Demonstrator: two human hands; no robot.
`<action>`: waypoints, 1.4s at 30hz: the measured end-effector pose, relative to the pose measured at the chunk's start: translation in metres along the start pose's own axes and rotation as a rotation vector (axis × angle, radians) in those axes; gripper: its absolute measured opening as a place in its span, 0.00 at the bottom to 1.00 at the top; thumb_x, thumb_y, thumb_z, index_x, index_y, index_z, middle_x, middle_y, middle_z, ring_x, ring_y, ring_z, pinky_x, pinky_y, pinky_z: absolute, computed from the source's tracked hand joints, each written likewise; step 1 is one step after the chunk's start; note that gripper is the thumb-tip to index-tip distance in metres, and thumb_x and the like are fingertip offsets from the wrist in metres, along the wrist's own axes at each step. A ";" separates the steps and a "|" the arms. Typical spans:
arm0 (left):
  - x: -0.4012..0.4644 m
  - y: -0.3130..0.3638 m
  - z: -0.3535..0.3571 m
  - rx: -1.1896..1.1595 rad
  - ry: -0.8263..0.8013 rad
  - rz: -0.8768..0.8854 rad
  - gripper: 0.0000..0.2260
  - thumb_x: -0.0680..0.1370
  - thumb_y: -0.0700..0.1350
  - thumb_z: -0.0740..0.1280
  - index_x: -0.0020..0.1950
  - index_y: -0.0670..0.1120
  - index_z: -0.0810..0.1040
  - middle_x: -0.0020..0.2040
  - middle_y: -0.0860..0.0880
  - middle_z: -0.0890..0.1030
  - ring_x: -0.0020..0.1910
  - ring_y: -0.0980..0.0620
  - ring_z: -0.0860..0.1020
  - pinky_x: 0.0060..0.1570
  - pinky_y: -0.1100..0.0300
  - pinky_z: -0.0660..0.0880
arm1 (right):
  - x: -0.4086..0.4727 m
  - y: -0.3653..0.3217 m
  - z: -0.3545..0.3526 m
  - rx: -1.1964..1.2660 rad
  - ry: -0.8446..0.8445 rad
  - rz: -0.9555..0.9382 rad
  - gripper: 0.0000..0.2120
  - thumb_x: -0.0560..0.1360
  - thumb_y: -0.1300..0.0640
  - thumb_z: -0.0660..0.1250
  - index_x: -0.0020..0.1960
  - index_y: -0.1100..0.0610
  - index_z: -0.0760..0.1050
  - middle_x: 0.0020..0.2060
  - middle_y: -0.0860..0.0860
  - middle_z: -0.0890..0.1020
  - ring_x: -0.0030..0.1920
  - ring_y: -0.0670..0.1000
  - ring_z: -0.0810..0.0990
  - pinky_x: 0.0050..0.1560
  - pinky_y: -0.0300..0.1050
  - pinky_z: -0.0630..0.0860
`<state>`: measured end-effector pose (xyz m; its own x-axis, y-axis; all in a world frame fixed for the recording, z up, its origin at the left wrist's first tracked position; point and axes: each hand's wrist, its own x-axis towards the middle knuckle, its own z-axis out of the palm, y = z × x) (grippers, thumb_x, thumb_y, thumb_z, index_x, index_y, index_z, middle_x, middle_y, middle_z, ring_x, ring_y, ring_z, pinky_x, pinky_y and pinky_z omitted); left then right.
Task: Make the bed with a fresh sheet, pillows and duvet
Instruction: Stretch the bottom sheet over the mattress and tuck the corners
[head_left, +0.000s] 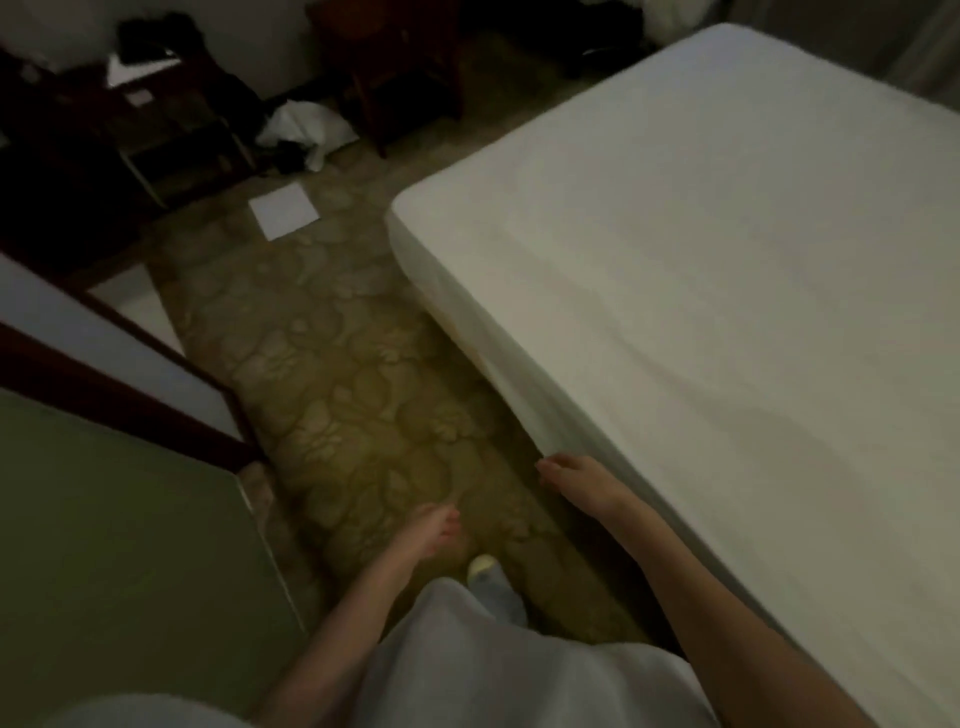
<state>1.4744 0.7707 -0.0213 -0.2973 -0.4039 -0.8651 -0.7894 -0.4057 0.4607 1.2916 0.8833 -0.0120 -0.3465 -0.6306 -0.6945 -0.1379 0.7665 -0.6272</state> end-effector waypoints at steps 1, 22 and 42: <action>0.004 0.001 -0.016 -0.030 0.005 -0.009 0.15 0.83 0.45 0.54 0.64 0.40 0.73 0.55 0.44 0.77 0.48 0.51 0.75 0.46 0.62 0.68 | 0.014 -0.015 0.005 0.006 -0.016 -0.008 0.18 0.82 0.48 0.57 0.67 0.55 0.73 0.61 0.50 0.76 0.60 0.51 0.75 0.59 0.42 0.70; 0.202 0.237 -0.301 -0.457 0.192 0.068 0.11 0.83 0.44 0.56 0.52 0.41 0.77 0.45 0.45 0.80 0.34 0.56 0.79 0.35 0.61 0.73 | 0.303 -0.282 -0.018 -0.172 -0.200 0.032 0.15 0.81 0.54 0.59 0.60 0.63 0.76 0.55 0.57 0.79 0.56 0.55 0.78 0.59 0.49 0.75; 0.393 0.441 -0.577 -0.148 0.094 0.021 0.13 0.82 0.38 0.55 0.41 0.41 0.74 0.42 0.43 0.77 0.31 0.52 0.76 0.26 0.64 0.72 | 0.542 -0.574 -0.042 0.150 0.036 0.037 0.15 0.81 0.51 0.58 0.58 0.58 0.78 0.55 0.54 0.81 0.57 0.54 0.78 0.64 0.51 0.73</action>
<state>1.3195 -0.0404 -0.0437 -0.2562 -0.4854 -0.8359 -0.6939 -0.5097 0.5086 1.1442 0.1067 -0.0131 -0.3821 -0.5952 -0.7069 0.0147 0.7609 -0.6486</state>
